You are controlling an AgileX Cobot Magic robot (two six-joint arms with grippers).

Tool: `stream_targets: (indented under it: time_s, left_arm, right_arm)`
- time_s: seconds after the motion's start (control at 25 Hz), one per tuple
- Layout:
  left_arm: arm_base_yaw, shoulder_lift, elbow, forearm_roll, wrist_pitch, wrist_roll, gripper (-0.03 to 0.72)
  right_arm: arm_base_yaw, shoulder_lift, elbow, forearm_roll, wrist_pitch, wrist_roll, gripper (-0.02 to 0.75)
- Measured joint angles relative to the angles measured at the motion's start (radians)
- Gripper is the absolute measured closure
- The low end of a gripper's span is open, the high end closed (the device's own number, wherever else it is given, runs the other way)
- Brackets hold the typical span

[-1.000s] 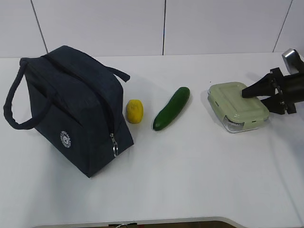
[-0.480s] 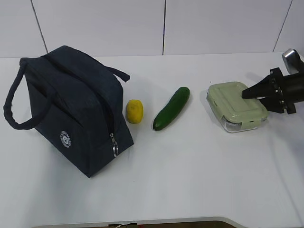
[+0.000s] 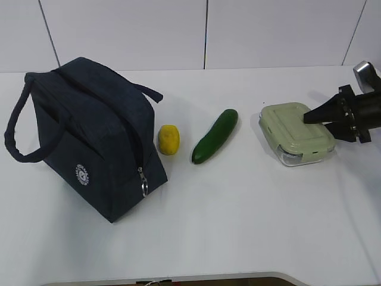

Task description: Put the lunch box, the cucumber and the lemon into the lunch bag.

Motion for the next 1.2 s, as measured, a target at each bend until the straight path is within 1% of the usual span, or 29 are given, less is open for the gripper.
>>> stream_targets:
  time_s: [0.24,0.52,1.2]
  left_arm:
    - [0.000,0.000,0.000,0.000,0.000,-0.002,0.231]
    - [0.000,0.000,0.000,0.000,0.000,-0.002,0.232]
    - [0.000,0.000,0.000,0.000,0.000,-0.002,0.235]
  right_arm:
    - [0.000,0.000,0.000,0.000,0.002,0.000,0.323]
    - [0.000,0.000,0.000,0.000,0.002,0.000,0.350]
    - [0.000,0.000,0.000,0.010,0.002,0.061,0.352]
